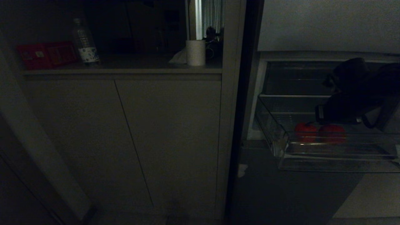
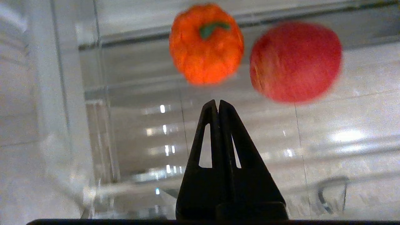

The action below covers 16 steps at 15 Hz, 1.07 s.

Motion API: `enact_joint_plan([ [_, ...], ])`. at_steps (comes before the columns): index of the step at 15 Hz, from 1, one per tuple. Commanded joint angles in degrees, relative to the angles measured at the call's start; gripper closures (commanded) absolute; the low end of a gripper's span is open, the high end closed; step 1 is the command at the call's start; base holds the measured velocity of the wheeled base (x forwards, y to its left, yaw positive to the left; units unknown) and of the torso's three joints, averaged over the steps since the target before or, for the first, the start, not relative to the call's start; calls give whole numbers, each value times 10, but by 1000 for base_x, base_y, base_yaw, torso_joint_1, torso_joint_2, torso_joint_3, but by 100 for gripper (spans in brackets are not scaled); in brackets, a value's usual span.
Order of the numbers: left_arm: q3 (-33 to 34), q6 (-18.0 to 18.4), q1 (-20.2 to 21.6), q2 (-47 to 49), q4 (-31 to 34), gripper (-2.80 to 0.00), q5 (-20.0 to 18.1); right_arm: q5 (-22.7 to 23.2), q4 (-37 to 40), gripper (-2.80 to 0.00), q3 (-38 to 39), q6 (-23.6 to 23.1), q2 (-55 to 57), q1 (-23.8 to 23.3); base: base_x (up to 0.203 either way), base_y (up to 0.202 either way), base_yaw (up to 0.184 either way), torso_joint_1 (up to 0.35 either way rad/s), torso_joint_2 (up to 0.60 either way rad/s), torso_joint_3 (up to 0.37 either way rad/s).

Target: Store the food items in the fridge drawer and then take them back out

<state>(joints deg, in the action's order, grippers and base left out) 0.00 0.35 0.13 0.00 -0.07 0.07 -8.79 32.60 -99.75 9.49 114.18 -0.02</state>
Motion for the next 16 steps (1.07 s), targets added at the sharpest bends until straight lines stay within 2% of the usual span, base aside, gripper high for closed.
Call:
enact_joint_plan([
  [1, 0, 0, 0, 0, 0, 0, 0, 0, 0, -280, -29, 8, 42, 0, 0, 0, 0, 0, 0, 0],
  [9, 0, 0, 0, 0, 0, 0, 0, -1, 0, -280, -57, 6, 79, 0, 0, 0, 0, 0, 0, 0],
  [11, 0, 0, 0, 0, 0, 0, 0, 0, 1, -280, -92, 15, 103, -1, 0, 0, 0, 0, 0, 0],
  [16, 0, 0, 0, 0, 0, 0, 0, 3, 0, -280, -117, 14, 144, -3, 0, 0, 0, 0, 0, 0],
])
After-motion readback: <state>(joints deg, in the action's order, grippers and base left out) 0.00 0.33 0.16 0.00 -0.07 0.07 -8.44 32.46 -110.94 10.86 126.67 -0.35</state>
